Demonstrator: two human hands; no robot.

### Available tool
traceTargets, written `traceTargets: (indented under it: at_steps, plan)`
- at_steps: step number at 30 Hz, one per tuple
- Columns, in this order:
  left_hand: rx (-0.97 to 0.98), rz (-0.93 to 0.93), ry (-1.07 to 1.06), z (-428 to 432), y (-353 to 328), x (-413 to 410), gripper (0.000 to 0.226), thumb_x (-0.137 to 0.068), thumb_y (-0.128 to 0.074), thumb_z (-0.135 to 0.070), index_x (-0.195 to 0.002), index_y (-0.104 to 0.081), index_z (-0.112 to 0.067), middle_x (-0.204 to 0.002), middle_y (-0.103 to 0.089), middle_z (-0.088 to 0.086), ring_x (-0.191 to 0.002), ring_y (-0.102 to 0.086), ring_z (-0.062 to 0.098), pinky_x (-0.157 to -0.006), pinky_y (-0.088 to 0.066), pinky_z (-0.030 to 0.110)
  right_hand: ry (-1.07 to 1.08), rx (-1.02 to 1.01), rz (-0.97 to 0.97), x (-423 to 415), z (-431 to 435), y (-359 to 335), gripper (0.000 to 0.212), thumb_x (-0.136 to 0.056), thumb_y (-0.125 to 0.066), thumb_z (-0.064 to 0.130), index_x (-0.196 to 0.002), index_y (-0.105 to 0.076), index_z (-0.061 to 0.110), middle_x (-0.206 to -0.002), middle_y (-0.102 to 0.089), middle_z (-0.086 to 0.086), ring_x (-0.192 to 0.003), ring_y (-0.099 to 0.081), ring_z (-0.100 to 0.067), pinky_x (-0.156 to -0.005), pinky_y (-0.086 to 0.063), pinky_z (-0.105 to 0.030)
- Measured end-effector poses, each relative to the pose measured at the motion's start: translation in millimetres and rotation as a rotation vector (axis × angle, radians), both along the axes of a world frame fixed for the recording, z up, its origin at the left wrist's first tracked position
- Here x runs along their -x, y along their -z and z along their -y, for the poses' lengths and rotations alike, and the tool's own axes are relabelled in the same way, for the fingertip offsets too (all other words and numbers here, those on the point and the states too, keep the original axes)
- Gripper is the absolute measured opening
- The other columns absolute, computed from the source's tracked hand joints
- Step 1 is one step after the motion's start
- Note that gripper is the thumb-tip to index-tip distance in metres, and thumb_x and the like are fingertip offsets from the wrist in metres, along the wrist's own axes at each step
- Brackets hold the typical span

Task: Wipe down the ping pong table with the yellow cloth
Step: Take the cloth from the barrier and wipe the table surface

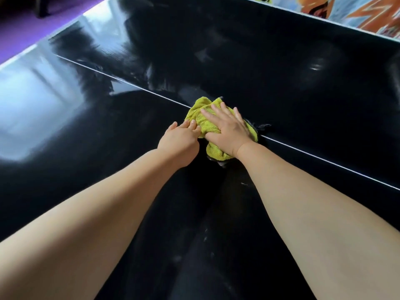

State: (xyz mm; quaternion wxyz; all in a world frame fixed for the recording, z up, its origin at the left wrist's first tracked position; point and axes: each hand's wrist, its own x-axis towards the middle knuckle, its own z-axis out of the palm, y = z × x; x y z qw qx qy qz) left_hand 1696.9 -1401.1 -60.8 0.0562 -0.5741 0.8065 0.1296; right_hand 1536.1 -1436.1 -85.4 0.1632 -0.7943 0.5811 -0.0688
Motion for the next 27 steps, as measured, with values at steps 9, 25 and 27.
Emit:
traceTargets:
  at_steps: [9, 25, 27]
  plan:
    - [-0.053, -0.034, 0.081, -10.0, -2.0, 45.4, 0.059, -0.093, -0.030, -0.010, -0.150, -0.015, -0.015, -0.158, -0.006, 0.002, -0.145, -0.001, 0.014, -0.118, -0.004, 0.039, 0.141, -0.033, -0.031, 51.8, -26.2, 0.4, 0.069, -0.092, -0.049, 0.041, -0.151, -0.015, 0.046, -0.164, -0.002, 0.007, -0.150, 0.010, -0.015, -0.119, 0.014, -0.037]
    - [-0.133, -0.035, 0.218, -224.7, -16.2, -48.8, 0.060, -0.095, -0.027, -0.013, -0.151, -0.008, -0.019, -0.158, 0.000, -0.002, -0.145, 0.002, 0.011, -0.116, 0.003, 0.036, 0.180, -0.112, -0.152, -37.8, -265.7, -17.4, 0.075, -0.092, -0.047, 0.044, -0.153, -0.002, 0.044, -0.163, 0.014, 0.003, -0.147, 0.023, -0.017, -0.117, 0.020, -0.040]
    - [-0.135, -0.049, 0.209, -260.5, -15.6, -68.9, 0.060, -0.095, -0.026, -0.013, -0.151, -0.007, -0.020, -0.158, 0.000, -0.003, -0.145, 0.003, 0.011, -0.116, 0.004, 0.036, 0.170, -0.111, -0.173, -57.4, -297.8, -17.7, 0.075, -0.093, -0.047, 0.045, -0.153, -0.002, 0.044, -0.163, 0.014, 0.003, -0.147, 0.024, -0.018, -0.117, 0.020, -0.041]
